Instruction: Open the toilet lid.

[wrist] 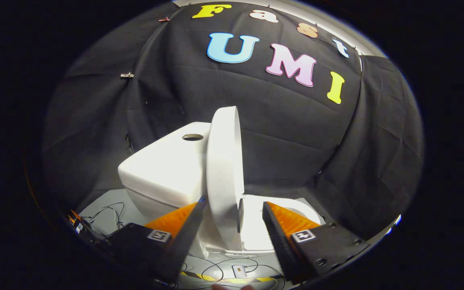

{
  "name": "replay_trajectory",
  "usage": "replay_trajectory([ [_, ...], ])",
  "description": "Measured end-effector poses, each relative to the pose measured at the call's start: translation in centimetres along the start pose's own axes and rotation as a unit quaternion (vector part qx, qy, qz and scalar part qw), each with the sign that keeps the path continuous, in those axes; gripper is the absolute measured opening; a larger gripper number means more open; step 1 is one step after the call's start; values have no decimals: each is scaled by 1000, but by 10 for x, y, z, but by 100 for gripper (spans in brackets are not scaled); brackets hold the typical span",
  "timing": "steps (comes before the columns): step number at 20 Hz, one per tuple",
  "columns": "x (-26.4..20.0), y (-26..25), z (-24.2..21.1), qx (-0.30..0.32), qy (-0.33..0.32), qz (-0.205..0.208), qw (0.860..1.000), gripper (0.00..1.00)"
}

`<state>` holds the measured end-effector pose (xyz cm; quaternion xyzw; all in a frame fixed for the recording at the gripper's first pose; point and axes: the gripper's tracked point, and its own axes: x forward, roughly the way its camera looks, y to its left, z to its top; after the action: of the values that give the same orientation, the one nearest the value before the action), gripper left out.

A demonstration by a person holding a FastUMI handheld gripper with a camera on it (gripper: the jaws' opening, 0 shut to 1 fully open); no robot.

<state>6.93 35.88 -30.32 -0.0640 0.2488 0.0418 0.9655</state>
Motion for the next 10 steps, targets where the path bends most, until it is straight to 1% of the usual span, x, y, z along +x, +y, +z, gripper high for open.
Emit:
replay_trajectory([
  [2,-4,-4,1,1,-1,3,1000,99],
  [10,-29,-22,38,17,-38,21,999,99],
])
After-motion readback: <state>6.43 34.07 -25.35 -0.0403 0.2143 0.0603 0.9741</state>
